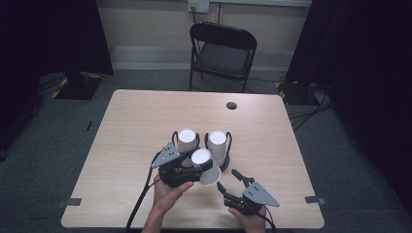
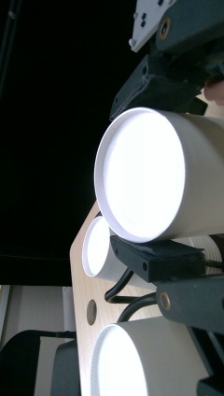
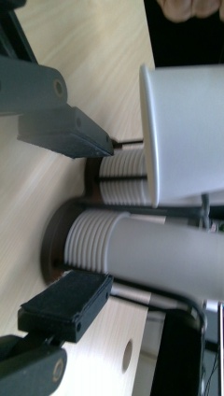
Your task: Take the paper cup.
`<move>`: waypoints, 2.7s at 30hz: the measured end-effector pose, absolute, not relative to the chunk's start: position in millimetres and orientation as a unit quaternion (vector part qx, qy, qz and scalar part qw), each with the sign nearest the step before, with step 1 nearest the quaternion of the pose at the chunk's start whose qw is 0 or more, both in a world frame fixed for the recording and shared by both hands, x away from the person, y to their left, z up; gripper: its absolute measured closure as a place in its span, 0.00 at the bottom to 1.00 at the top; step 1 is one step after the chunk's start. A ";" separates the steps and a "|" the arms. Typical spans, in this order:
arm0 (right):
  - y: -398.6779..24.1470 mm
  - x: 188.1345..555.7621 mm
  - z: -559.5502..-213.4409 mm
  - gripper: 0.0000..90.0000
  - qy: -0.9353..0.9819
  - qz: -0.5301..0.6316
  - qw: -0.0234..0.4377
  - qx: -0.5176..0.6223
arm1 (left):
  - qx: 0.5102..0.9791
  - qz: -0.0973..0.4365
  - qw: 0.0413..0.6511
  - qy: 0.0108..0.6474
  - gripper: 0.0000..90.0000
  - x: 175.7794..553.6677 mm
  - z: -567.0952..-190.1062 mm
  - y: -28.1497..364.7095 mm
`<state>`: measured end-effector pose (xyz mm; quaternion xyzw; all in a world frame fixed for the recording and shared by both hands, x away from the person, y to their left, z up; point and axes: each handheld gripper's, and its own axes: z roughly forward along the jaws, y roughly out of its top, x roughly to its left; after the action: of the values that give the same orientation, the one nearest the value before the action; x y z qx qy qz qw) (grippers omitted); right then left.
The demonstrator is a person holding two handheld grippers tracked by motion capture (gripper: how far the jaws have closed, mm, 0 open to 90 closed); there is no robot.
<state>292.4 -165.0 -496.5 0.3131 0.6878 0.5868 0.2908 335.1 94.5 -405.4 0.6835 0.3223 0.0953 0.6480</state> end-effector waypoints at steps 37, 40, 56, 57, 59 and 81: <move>-150.1 298.8 -493.8 0.72 0.637 0.664 0.313 0.235 | 0.639 -0.029 0.678 0.362 0.38 330.1 -425.5 76.1; -150.1 298.8 -494.0 0.75 0.636 0.661 0.321 0.235 | 0.638 -0.034 0.677 0.365 0.38 331.3 -427.2 76.4; -154.0 297.0 -492.3 0.91 0.645 0.649 0.318 0.248 | 0.654 0.026 0.669 0.351 0.30 331.7 -430.4 82.9; -154.2 297.0 -492.4 0.91 0.646 0.648 0.315 0.251 | 0.654 0.029 0.670 0.351 0.30 331.5 -430.3 84.1; -154.9 296.9 -492.1 0.93 0.648 0.647 0.311 0.255 | 0.647 0.035 0.674 0.353 0.31 331.5 -429.7 86.7; -159.6 300.7 -489.4 0.96 0.669 0.637 0.254 0.287 | 0.659 0.121 0.658 0.345 0.31 326.6 -435.6 102.7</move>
<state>300.7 -159.6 -489.4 0.2872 0.6690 0.6367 0.2542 326.6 102.7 -435.6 0.6586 0.3451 0.1206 0.6577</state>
